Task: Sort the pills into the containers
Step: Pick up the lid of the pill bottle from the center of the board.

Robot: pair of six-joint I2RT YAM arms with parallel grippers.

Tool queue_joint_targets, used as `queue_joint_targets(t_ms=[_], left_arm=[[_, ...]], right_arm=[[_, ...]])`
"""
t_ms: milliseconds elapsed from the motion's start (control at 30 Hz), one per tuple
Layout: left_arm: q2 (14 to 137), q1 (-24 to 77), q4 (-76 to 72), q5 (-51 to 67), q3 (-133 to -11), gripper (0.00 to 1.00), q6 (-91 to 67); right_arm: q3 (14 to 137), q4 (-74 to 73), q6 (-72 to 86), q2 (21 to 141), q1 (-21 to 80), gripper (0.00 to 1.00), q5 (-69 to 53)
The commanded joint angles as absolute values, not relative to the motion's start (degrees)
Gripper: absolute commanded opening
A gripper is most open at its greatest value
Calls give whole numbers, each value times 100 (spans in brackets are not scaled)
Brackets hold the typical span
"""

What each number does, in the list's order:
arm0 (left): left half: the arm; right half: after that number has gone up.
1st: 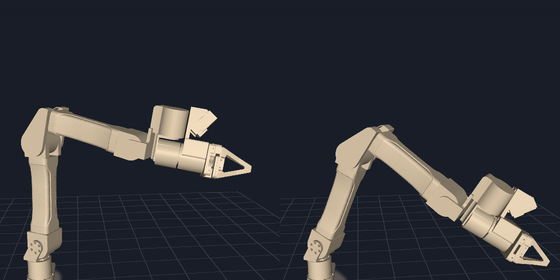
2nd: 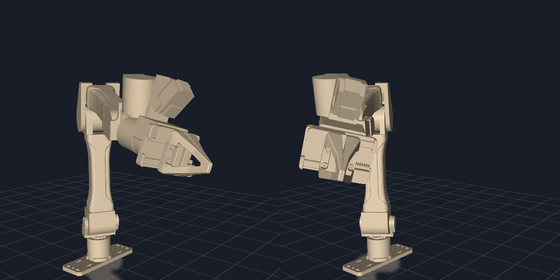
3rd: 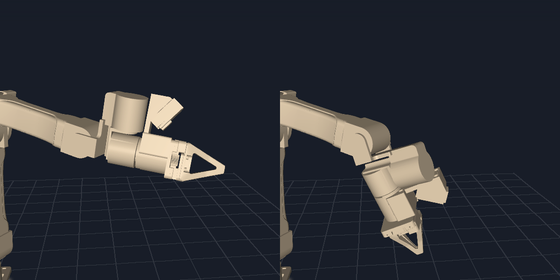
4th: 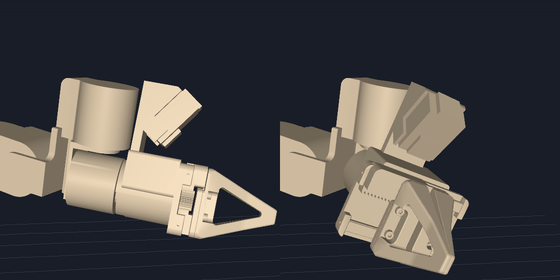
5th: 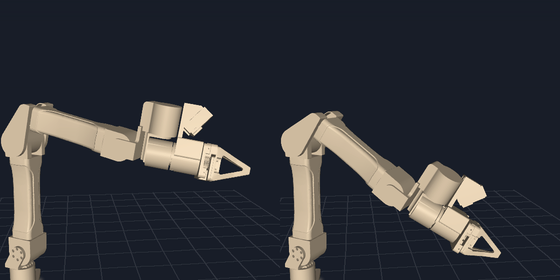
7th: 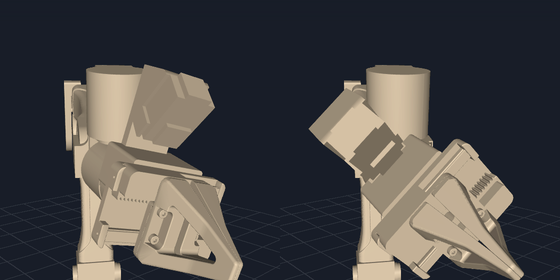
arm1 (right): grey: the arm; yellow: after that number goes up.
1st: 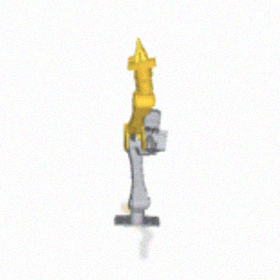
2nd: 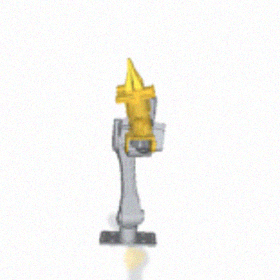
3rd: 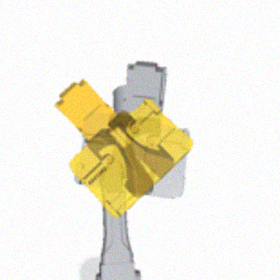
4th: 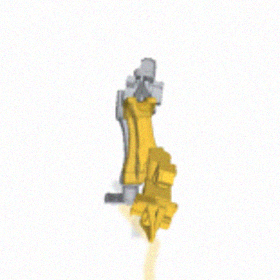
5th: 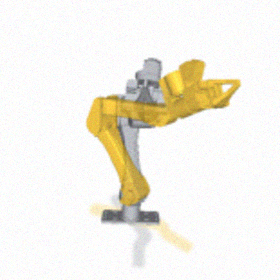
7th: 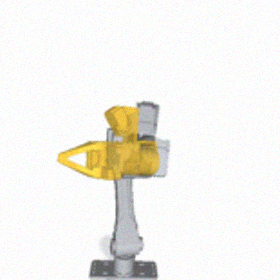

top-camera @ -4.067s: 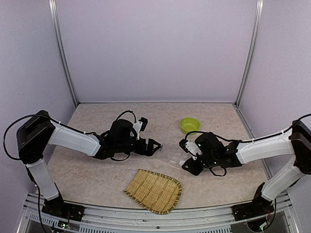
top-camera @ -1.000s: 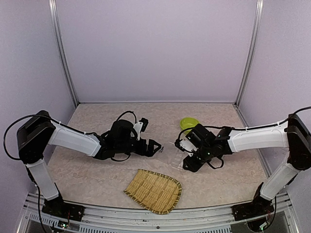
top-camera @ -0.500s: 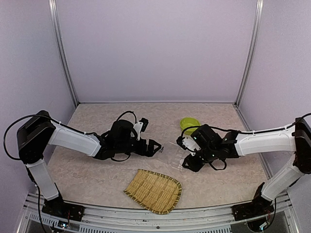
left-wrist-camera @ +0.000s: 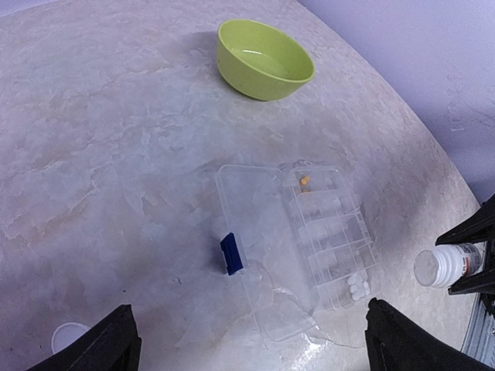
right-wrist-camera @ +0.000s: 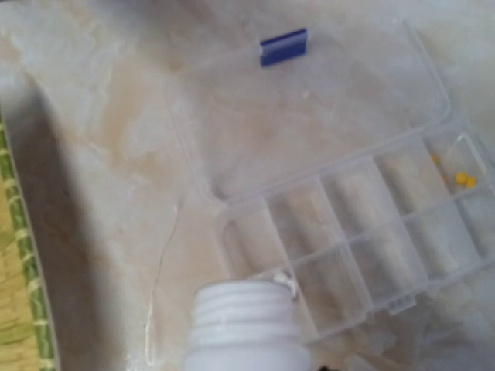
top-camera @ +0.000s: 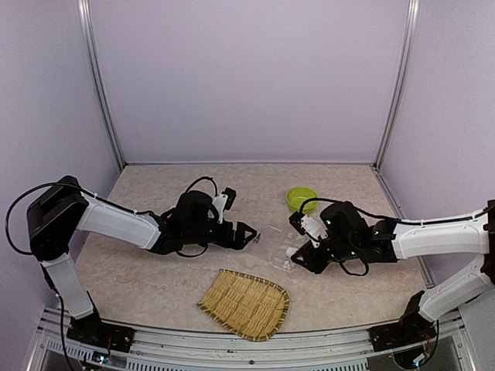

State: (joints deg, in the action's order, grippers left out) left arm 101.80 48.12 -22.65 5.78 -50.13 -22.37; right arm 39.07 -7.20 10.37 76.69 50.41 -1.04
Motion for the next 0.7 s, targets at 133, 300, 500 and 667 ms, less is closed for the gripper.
queue_joint_targets(t_ms=[133, 300, 500, 667], left_arm=[[10226, 4852, -2296, 522, -5016, 99, -2128], [10236, 4830, -2265, 469, -5016, 99, -2127], [10243, 4786, -2241, 466, -5018, 99, -2149], [10250, 4759, -2224, 459, -5018, 99, -2153]], right_arm=[[3387, 193, 1223, 7188, 4987, 7, -112], [3018, 685, 1290, 6832, 4985, 8, -126], [2486, 1405, 1284, 6148, 4987, 9, -59], [2023, 1905, 1152, 5309, 4989, 8, 187]])
